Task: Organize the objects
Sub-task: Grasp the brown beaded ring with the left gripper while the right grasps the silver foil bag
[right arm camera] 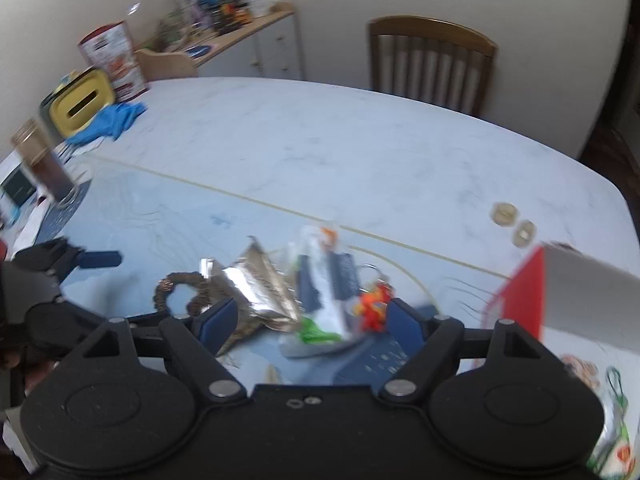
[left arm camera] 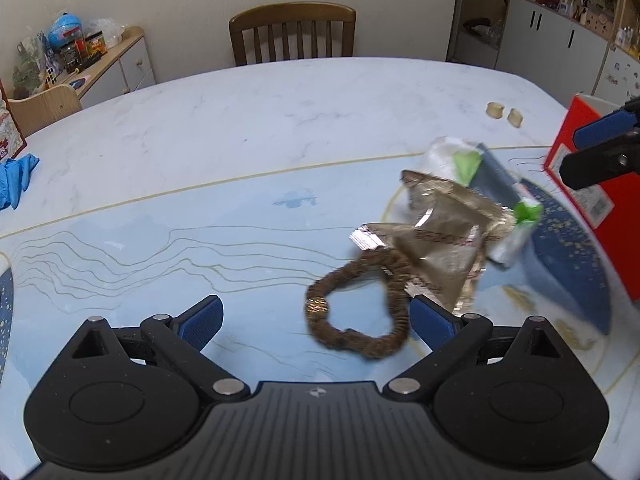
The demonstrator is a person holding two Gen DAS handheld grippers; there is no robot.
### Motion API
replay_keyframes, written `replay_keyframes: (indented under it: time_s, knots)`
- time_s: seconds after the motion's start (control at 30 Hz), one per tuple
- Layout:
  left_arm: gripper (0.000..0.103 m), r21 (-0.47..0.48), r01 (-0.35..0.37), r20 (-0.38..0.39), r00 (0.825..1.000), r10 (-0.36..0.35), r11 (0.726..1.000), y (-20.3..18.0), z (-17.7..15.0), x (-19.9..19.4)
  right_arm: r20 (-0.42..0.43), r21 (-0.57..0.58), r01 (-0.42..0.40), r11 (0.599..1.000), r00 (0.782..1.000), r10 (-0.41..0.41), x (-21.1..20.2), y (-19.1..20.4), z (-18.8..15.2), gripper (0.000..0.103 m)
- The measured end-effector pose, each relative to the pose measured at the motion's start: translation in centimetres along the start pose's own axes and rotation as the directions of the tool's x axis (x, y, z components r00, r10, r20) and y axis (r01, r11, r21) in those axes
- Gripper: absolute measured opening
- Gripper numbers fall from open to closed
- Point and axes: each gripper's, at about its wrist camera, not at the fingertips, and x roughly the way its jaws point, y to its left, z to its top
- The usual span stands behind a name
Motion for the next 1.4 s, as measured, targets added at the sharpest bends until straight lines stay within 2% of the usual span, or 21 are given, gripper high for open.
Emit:
replay_keyframes:
  time_s: [0.2,0.3,0.4,0.43,0.5,0.67,0.73,0.83,0.87,0.93,0.97,1.07,1.13,1.23,1.4]
  knots:
    - [0.099,-0.024,0.038,-0.011,0.999,-0.039,0.999,1.4,0.4,1.5,-0.045,-0.113,-0.041,0.993,0.998,0.036,2.6,2.9,1.1,0.080]
    - [0.091,-0.019,0.062,-0.015,0.998,-0.062,0.998,1.6,0.6,2.0,-0.068,-0.163,-0.048,0.985,0.997,0.037,4.0,4.1,1.5,0.080]
    - [0.090,0.004,0.072,-0.007,0.997,-0.072,0.997,1.5,0.6,2.2,-0.085,-0.196,-0.053,0.979,0.996,0.037,5.1,4.8,1.7,0.079]
    - [0.082,0.014,0.079,-0.005,0.997,-0.079,0.997,1.5,0.6,2.2,-0.091,-0.205,-0.058,0.977,0.995,0.040,5.5,5.0,1.7,0.079]
    - [0.071,0.034,0.093,-0.011,0.996,-0.093,0.995,1.3,0.5,2.3,-0.099,-0.227,-0.060,0.972,0.994,0.039,6.1,5.3,1.8,0.078]
    - [0.067,0.059,0.103,-0.005,0.995,-0.103,0.993,0.9,0.2,2.4,-0.125,-0.239,-0.065,0.969,0.991,0.036,7.6,5.3,2.0,0.076]
    - [0.056,0.064,0.109,0.003,0.994,-0.110,0.992,0.9,0.3,2.4,-0.138,-0.241,-0.075,0.968,0.990,0.043,8.0,5.2,2.0,0.076]
    - [0.051,0.067,0.112,0.007,0.994,-0.112,0.991,0.8,0.5,2.5,-0.161,-0.244,-0.079,0.967,0.986,0.040,8.8,5.3,1.9,0.076]
    - [0.049,0.065,0.115,0.007,0.993,-0.116,0.991,0.8,0.5,2.5,-0.167,-0.240,-0.080,0.967,0.985,0.040,9.1,5.2,1.8,0.074]
    - [0.036,0.070,0.121,0.010,0.992,-0.122,0.990,0.8,0.5,2.4,-0.179,-0.231,-0.090,0.969,0.983,0.049,9.5,5.1,1.8,0.071]
    - [0.035,0.072,0.122,0.010,0.992,-0.124,0.990,0.8,0.5,2.4,-0.181,-0.230,-0.090,0.969,0.982,0.048,9.6,5.1,1.7,0.070]
    - [0.027,0.072,0.121,0.010,0.993,-0.122,0.990,0.7,0.6,2.4,-0.193,-0.218,-0.113,0.969,0.979,0.071,9.8,5.0,1.5,0.058]
    - [0.019,0.066,0.123,0.009,0.992,-0.124,0.990,0.7,0.6,2.5,-0.190,-0.217,-0.113,0.970,0.979,0.072,9.7,5.0,1.5,0.053]
    - [0.013,0.051,0.124,0.005,0.992,-0.124,0.991,0.8,0.6,2.4,-0.182,-0.205,-0.111,0.972,0.981,0.074,9.3,5.0,1.3,0.048]
    - [0.010,0.016,0.134,0.000,0.991,-0.134,0.991,1.0,0.5,1.8,-0.178,-0.170,-0.113,0.979,0.981,0.082,8.8,5.4,0.8,0.045]
